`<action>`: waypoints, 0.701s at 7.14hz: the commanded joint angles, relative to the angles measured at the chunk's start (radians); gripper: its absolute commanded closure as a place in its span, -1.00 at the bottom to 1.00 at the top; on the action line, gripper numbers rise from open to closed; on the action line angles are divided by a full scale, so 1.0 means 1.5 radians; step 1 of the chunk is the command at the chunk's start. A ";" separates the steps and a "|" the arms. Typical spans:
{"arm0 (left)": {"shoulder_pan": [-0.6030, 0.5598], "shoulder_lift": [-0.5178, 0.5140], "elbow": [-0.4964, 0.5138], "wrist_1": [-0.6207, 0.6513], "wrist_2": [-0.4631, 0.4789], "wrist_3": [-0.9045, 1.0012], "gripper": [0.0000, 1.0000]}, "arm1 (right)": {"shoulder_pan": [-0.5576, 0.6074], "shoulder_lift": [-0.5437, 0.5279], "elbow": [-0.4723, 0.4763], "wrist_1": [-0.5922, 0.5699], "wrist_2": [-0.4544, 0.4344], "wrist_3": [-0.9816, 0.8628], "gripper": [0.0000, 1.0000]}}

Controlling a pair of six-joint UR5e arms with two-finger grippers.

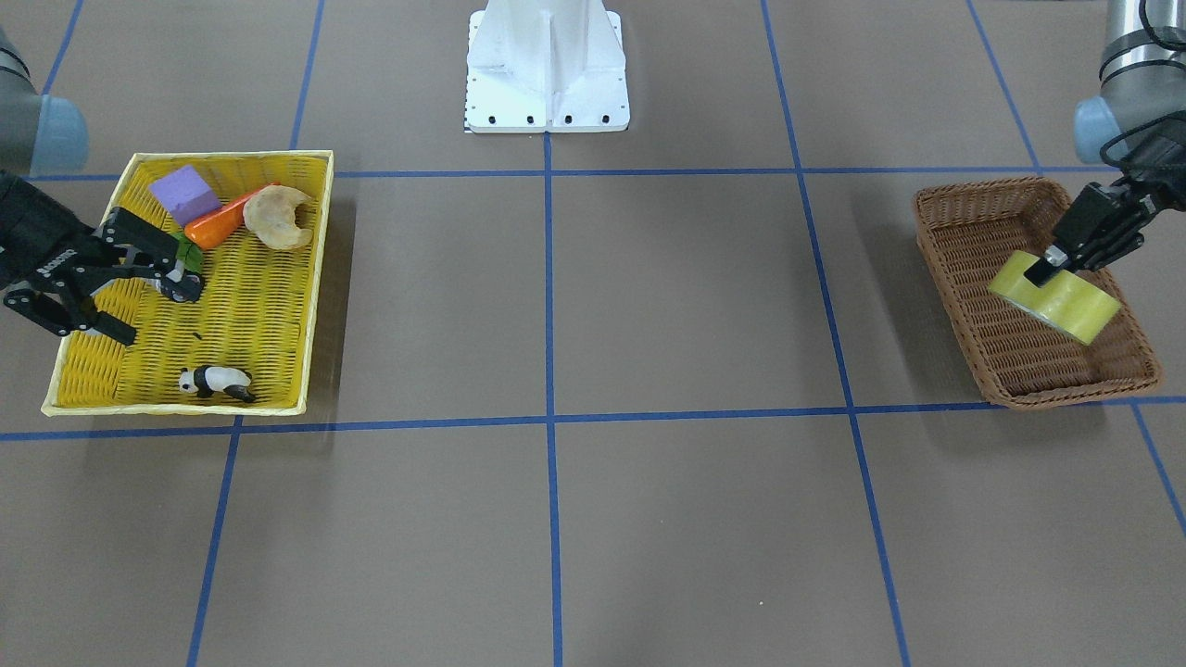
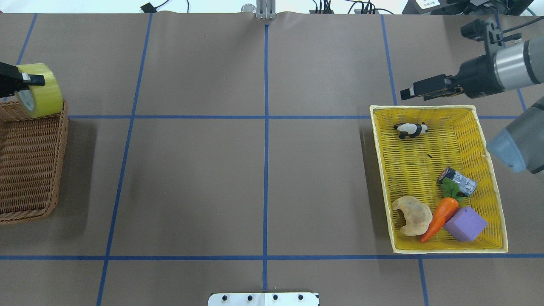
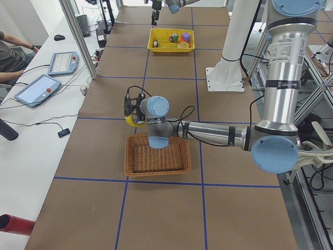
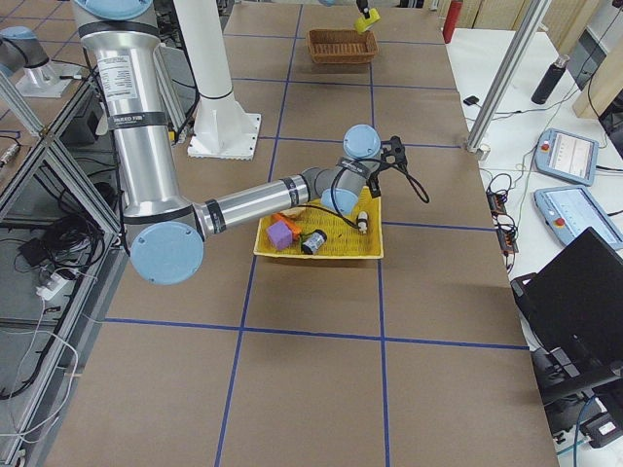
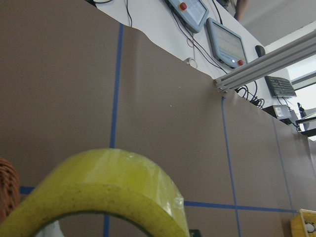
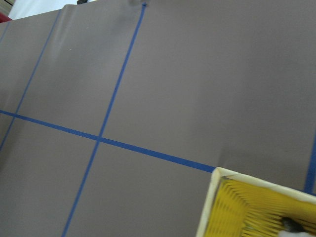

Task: Move tape to another basket

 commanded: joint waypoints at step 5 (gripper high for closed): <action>0.055 0.078 -0.011 0.298 0.016 0.192 1.00 | 0.128 -0.033 0.000 -0.423 -0.028 -0.459 -0.97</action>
